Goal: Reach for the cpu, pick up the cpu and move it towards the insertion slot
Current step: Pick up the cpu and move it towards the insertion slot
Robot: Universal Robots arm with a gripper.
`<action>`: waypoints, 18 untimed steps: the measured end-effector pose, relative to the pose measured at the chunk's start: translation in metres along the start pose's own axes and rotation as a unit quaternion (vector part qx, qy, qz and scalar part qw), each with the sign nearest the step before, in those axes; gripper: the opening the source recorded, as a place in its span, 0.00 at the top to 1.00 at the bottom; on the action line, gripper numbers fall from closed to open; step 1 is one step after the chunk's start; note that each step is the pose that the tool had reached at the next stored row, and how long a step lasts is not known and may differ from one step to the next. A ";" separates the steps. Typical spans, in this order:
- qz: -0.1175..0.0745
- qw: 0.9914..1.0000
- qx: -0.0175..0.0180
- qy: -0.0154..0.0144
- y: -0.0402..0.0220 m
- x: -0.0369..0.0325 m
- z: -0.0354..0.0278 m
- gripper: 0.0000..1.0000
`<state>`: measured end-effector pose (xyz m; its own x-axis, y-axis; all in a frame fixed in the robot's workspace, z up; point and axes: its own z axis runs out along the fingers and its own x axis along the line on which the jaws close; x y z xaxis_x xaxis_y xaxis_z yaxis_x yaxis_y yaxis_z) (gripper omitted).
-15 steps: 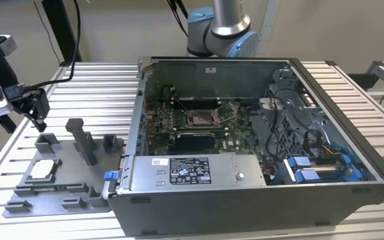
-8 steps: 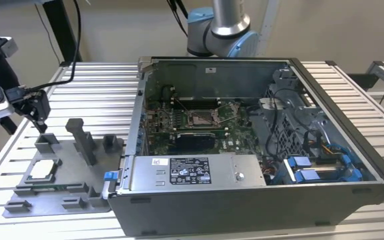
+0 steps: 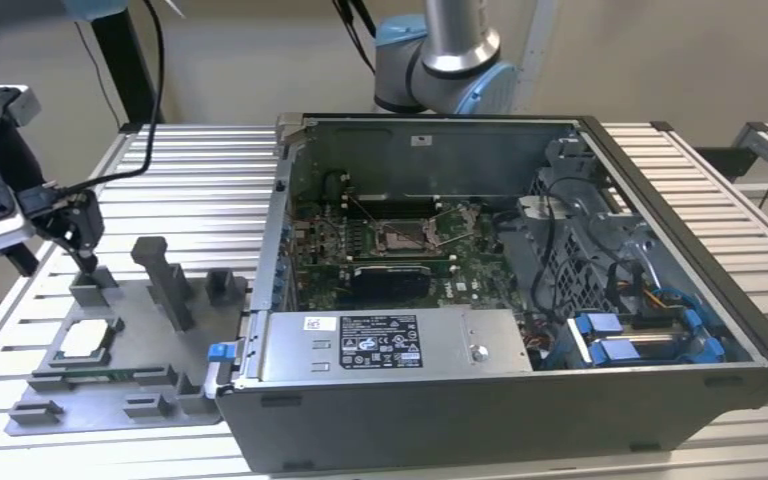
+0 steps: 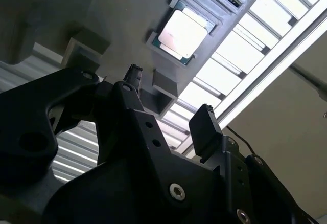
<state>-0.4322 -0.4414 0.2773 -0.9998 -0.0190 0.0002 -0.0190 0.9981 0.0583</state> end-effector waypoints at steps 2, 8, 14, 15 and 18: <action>0.000 1.000 0.000 0.000 -0.0014 0.0000 0.0023 0.00; 0.000 1.000 0.000 0.000 -0.0048 0.0000 0.0100 0.00; 0.000 1.000 0.000 0.000 -0.0070 0.0001 0.0165 0.00; 0.000 1.000 0.000 0.000 -0.0072 0.0001 0.0174 0.00; 0.000 1.000 0.000 0.000 -0.0077 0.0001 0.0197 0.00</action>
<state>-0.4322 -0.4479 0.2572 -0.9998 -0.0187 0.0001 -0.0187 0.9981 0.0583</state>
